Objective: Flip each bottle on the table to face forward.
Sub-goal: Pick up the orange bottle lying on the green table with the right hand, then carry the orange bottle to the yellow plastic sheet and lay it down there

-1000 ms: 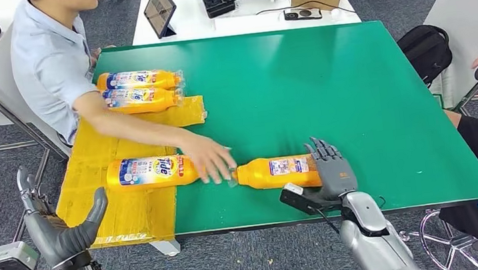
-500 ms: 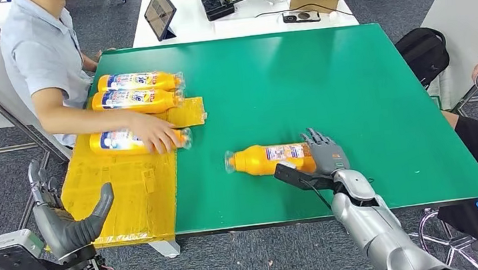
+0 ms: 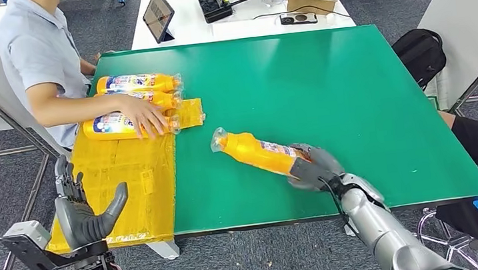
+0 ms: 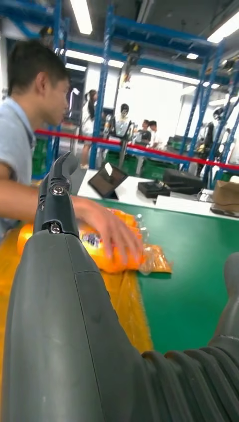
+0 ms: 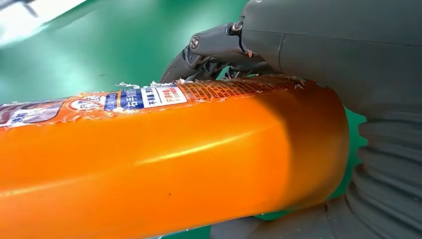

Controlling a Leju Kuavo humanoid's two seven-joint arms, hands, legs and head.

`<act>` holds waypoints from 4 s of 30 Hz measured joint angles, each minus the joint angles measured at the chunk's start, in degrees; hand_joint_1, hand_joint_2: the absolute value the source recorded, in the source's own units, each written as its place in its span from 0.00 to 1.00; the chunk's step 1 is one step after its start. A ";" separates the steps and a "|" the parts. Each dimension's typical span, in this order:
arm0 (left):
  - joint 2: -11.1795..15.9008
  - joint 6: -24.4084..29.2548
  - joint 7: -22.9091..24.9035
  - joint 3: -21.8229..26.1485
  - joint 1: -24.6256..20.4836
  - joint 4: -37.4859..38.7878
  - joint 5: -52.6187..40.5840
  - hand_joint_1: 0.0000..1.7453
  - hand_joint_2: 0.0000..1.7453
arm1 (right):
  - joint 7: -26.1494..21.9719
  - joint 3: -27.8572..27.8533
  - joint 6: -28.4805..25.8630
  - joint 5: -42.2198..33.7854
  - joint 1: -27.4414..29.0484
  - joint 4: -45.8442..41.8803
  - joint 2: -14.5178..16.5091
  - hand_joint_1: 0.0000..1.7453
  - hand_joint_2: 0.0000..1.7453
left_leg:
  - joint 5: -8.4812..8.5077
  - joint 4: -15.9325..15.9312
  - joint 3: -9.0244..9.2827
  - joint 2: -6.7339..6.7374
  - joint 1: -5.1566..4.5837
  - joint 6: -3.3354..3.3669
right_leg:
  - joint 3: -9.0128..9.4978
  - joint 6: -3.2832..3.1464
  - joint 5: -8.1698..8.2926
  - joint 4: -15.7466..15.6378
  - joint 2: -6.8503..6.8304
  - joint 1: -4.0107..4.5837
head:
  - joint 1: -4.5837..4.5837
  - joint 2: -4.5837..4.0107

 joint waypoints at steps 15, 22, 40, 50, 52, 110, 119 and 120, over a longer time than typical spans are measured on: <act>1.34 -12.38 3.46 -11.56 -1.46 11.67 -10.38 0.00 1.00 | -13.55 1.51 -10.08 -11.03 14.20 -29.60 7.47 1.00 1.00 | 0.03 0.00 -0.78 -0.06 -0.04 -0.01 | -0.68 0.01 0.00 0.04 -0.02 -0.04 | -0.01 0.00; 0.11 -15.61 1.31 -14.50 -1.44 12.95 -1.83 0.00 1.00 | -14.21 6.76 -12.45 -8.76 14.42 -29.58 9.75 1.00 1.00 | 0.04 0.00 -0.85 -0.06 0.00 -0.02 | -0.74 0.01 0.00 0.04 -0.02 -0.01 | -0.02 0.00; -0.07 -13.58 1.57 -16.58 -1.31 7.89 4.69 0.25 1.00 | -14.40 16.51 -17.46 -5.82 13.24 -15.36 15.16 1.00 1.00 | 0.05 0.00 -0.90 -0.06 0.01 -0.03 | -0.83 0.00 0.00 0.05 -0.02 -0.01 | -0.02 0.00; 0.33 -20.71 8.33 -18.40 -3.78 9.61 14.35 1.00 1.00 | -14.51 18.20 -20.05 -8.13 10.86 -11.16 16.48 1.00 1.00 | 0.06 0.00 -0.91 -0.06 0.00 -0.02 | -0.80 0.01 0.01 0.05 -0.03 -0.02 | -0.01 0.00; 0.50 -21.63 8.60 -18.27 -4.31 10.20 15.91 1.00 1.00 | -14.46 18.36 -20.11 -8.35 10.39 -10.64 16.52 0.99 1.00 | 0.06 0.00 -0.92 -0.07 0.00 -0.02 | -0.80 0.01 0.01 0.06 -0.03 -0.02 | 0.00 0.00; 7.73 -4.96 30.89 -16.96 -46.55 66.00 -64.88 1.00 1.00 | -14.82 33.04 -39.49 -20.83 14.42 -38.37 12.04 0.00 0.00 | 0.21 0.01 -0.98 -0.07 0.03 -0.08 | -0.91 0.04 0.07 0.11 -0.01 0.00 | 0.02 0.00; 7.42 -7.27 30.45 -17.01 -47.41 70.90 -62.15 0.24 1.00 | -14.82 33.05 -37.89 -21.25 14.69 -38.37 12.04 0.00 0.00 | 0.20 0.00 -0.98 -0.08 0.03 -0.08 | -0.89 0.03 0.06 0.12 -0.02 0.00 | 0.02 0.00; 7.40 -8.07 29.13 -16.57 -47.50 71.02 -60.73 0.11 1.00 | -14.82 33.05 -37.75 -21.42 14.69 -38.37 12.04 0.00 0.00 | 0.21 0.00 -0.97 -0.09 0.03 -0.08 | -0.87 0.03 0.06 0.12 -0.03 0.00 | 0.02 0.00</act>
